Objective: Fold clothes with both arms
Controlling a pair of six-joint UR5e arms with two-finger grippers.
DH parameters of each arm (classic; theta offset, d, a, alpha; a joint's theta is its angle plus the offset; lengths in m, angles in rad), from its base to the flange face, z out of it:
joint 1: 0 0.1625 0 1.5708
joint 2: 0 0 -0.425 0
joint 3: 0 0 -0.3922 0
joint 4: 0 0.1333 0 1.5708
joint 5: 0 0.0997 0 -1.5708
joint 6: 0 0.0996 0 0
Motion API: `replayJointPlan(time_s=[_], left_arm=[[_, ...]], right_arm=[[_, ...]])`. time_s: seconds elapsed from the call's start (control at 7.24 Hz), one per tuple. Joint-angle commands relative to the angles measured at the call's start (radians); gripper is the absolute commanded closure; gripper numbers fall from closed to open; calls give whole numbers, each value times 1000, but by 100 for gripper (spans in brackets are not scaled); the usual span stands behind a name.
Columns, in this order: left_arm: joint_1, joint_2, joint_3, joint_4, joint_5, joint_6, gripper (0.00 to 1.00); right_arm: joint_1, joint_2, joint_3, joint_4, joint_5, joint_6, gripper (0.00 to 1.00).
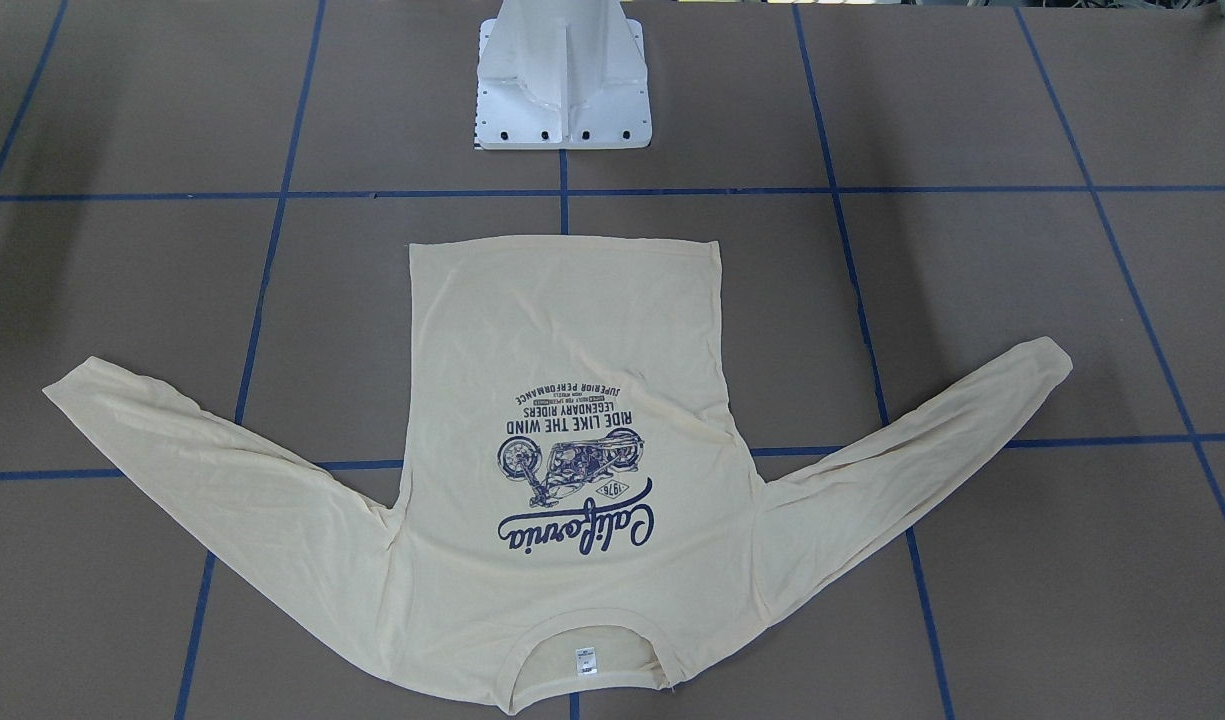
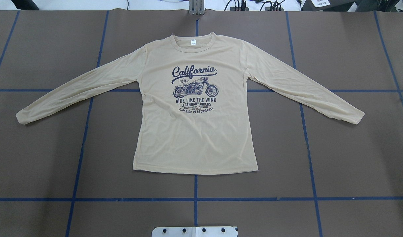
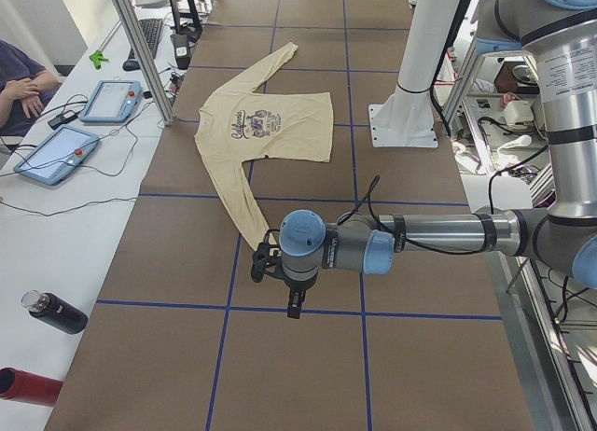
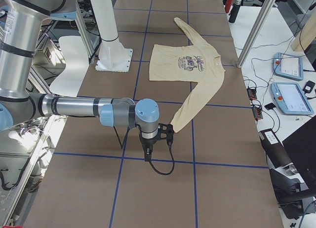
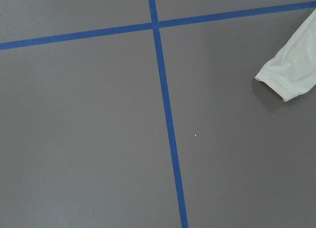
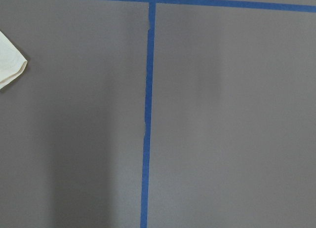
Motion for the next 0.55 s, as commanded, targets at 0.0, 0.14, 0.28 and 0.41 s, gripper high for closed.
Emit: replayJointPlan(time_s=[0.0,0.14,0.28,0.41], left_arm=[[0,-2,-10,-3,-1,1,0],[-2,-2,-37,-6,-1,4,0],[-2,-7,-54,-6,-1,5,0],[-2,-25,-71,-12,-2,-1,0]], right_arm=[[0,3,6,7,-2,2,0],[0,14,14,8,0,0,0],[0,20,49,10,3,3,0],[0,26,55,16,14,5,0]])
